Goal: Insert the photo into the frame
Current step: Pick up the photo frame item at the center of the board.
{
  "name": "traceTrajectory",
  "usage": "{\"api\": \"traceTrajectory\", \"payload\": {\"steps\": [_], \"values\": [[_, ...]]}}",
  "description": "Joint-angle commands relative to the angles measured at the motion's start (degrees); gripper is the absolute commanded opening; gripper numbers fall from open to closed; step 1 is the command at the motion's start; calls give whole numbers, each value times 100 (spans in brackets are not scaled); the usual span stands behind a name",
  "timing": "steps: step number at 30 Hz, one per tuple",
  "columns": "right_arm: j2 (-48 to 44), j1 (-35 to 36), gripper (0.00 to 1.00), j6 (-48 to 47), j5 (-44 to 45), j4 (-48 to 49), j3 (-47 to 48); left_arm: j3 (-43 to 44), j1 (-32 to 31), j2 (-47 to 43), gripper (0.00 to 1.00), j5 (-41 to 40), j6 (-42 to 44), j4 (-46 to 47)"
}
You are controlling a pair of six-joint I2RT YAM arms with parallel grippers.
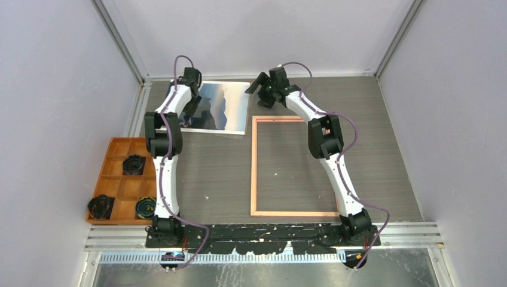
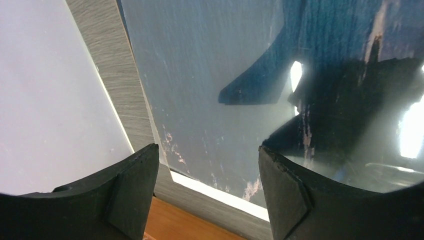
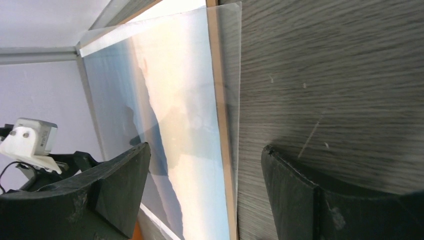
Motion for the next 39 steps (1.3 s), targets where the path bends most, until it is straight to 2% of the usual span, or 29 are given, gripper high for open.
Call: {"api": "traceTrajectory", "payload": {"steps": [1,9,19,21,30,39], "values": [[303,32,86,418,-218,340,159,121,54,48,74,-5,222,-281],[573,42,83,914,-521,809,289,-116,14,92,71,301,373,-360],[22,42,77,1814,-992,2980,-710,-325,-1,181,68,439,598,-320],[-140,40,77,1875,-1019,3163,-835,-328,-3,197,67,449,630,-323],[-672,209,76,1546,-1049,3166,-1135,-434,-8,167,67,474,713,-270],[-1285,497,75,427,-707,2379,-1595,-692,-13,53,66,608,867,-171]]}}
